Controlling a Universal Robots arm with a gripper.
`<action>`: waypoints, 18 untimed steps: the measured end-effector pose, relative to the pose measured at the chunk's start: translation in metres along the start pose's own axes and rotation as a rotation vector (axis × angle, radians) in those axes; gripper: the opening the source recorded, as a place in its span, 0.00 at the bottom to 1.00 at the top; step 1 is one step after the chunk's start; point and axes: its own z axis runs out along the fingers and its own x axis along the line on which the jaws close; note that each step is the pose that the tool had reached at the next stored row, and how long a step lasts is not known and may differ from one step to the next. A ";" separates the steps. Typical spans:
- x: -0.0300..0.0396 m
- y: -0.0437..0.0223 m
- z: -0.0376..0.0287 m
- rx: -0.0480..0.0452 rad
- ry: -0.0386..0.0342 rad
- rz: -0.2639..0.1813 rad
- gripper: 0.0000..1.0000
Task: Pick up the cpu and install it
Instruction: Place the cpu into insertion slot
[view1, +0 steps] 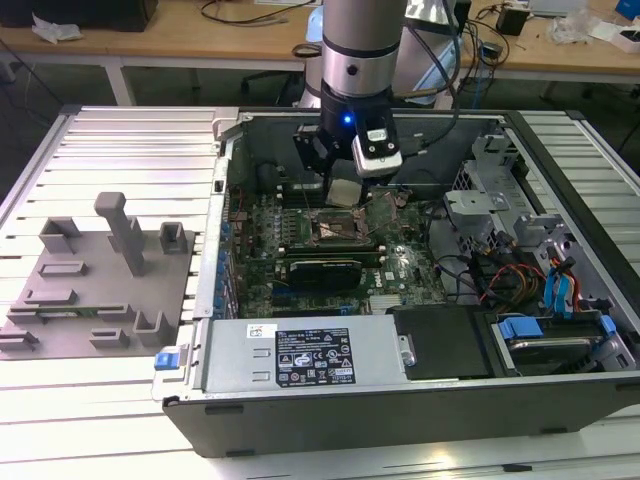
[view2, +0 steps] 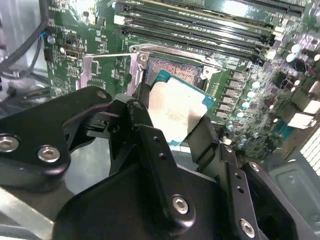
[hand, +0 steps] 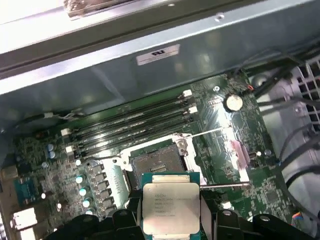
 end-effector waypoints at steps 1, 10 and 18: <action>0.0000 0.0000 0.0001 0.0005 -0.0020 0.024 0.55; 0.0000 -0.0001 0.0007 0.0037 -0.0170 0.203 0.55; 0.0000 -0.0001 0.0017 0.0065 -0.0312 0.371 0.55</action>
